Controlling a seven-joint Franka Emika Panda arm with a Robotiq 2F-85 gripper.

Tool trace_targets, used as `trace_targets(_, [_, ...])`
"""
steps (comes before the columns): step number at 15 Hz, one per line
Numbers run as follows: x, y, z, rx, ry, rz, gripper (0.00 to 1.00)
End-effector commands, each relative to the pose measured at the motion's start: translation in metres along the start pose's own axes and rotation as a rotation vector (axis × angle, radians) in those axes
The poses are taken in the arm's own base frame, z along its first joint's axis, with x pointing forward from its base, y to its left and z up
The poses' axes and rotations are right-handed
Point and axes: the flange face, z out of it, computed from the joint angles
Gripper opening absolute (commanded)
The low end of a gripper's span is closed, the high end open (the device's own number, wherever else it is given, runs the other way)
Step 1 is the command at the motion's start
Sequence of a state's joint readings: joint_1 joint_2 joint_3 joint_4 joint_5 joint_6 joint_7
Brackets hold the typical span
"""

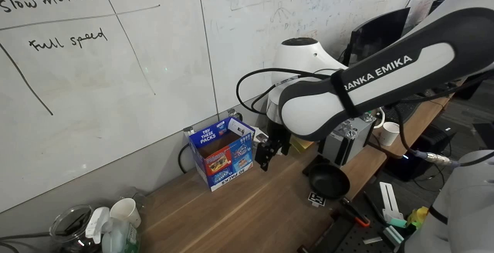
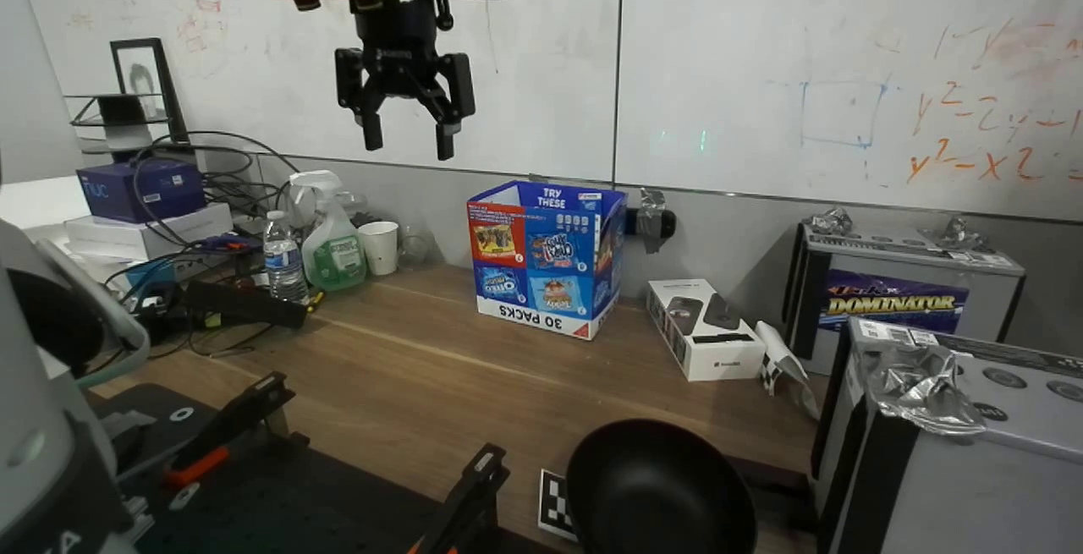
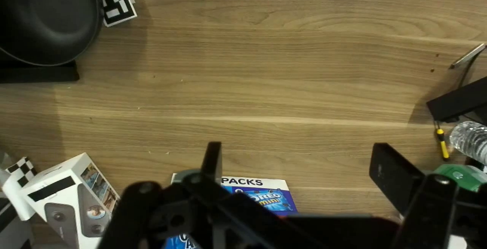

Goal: Pick up the ropes from the table and put them in the box

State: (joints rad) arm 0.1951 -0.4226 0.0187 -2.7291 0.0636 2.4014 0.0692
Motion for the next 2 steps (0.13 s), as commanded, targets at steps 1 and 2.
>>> trace_targets(1, [-0.0004,0.0000,-0.0001,0.000,-0.001,-0.001,1.00])
trace_targets(2, [-0.0005,0.0000,0.0000,0.000,-0.002,-0.001,1.00])
